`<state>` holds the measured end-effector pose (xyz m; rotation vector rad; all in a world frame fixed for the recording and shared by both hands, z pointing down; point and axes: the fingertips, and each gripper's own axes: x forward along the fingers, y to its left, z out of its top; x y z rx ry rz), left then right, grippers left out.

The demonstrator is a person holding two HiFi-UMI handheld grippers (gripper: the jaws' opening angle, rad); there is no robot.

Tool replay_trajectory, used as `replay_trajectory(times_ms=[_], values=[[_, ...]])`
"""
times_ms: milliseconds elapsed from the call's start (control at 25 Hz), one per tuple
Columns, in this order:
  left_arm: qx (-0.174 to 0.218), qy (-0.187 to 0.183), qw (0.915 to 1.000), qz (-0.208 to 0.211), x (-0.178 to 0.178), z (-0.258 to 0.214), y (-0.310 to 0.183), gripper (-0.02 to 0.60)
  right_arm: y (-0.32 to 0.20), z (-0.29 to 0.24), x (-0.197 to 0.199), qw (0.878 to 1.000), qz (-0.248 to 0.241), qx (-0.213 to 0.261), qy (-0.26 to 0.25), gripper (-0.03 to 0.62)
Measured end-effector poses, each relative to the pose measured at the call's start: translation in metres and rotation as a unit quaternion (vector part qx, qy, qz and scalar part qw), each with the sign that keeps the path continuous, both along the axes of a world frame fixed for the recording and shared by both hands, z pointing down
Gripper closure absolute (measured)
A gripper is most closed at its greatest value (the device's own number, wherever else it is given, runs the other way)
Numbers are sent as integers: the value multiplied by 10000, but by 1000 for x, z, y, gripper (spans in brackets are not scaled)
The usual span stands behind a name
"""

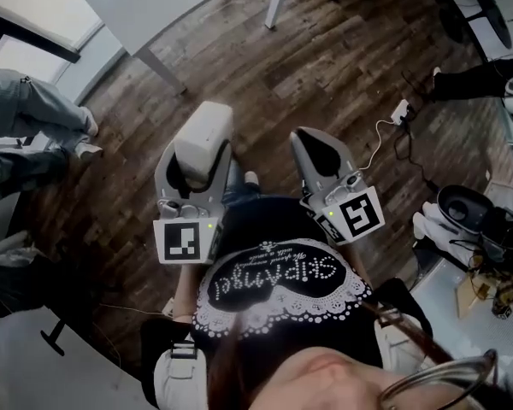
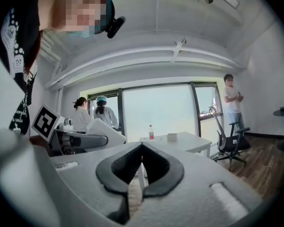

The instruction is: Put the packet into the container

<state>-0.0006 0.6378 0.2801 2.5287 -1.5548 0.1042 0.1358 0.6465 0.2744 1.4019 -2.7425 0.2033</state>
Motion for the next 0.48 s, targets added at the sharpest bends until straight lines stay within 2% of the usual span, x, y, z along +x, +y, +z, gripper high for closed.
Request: replay_trajectory(times_ms=[200, 360, 480], values=[[158, 58, 9989, -434, -39, -18, -44, 296, -45, -8, -17, 9999, 72, 33, -91, 597], [26, 60, 9989, -457, -61, -30, -76, 296, -72, -24, -27, 9997, 209, 156, -8, 596], [151, 162, 9989, -409, -73, -39, -95, 296, -89, -30, -32, 9987, 433, 253, 89, 597]])
